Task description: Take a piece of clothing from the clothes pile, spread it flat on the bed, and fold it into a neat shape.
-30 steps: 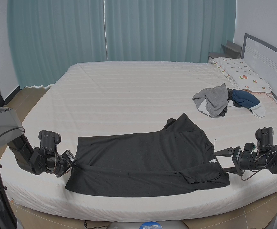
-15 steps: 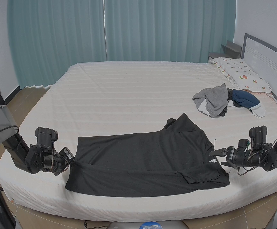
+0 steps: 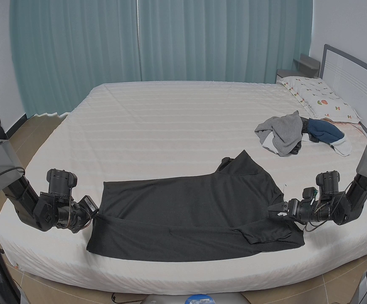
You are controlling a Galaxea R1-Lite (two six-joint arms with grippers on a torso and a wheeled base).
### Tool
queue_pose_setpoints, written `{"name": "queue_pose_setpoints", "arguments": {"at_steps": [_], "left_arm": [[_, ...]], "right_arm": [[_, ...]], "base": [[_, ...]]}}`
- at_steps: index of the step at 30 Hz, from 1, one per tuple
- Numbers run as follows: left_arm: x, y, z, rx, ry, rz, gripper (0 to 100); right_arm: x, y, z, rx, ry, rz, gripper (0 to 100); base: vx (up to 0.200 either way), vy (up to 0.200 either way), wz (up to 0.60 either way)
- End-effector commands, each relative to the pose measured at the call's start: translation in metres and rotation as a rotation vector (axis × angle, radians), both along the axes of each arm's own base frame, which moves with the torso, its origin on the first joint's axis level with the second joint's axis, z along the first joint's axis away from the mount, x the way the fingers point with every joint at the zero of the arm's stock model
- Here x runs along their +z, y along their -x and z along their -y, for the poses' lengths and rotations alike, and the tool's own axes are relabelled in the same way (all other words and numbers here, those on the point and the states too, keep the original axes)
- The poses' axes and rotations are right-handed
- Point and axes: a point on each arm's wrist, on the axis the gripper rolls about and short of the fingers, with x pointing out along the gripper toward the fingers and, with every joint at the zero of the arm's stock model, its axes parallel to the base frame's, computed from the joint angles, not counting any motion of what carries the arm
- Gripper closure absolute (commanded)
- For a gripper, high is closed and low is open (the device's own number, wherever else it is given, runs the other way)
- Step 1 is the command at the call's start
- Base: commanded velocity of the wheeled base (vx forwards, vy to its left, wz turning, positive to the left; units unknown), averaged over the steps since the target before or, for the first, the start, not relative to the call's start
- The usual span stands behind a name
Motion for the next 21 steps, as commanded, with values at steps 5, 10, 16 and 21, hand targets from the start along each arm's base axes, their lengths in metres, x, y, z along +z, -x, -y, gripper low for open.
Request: {"name": "queue_pose_setpoints", "arguments": {"at_steps": [5,10,16,21], "left_arm": [[0.000,0.000,0.000,0.000,0.001,-0.001,100],[-0.001,0.000,0.000,-0.001,0.000,-0.003,100],[-0.001,0.000,0.000,-0.001,0.000,-0.003,100],[-0.001,0.000,0.000,-0.001,0.000,-0.003,100]], "right_arm": [[-0.012,-0.006,0.005,-0.005,0.006,-0.011,0],[-0.014,-0.006,0.008,-0.013,0.005,-0.014,0],[-0.017,-0.008,0.008,-0.012,0.006,-0.015,0],[-0.022,-0.008,0.009,-0.011,0.008,-0.027,100]], "base": [[0.000,0.000,0.00],[0.000,0.000,0.00],[0.000,0.000,0.00],[0.000,0.000,0.00]]}}
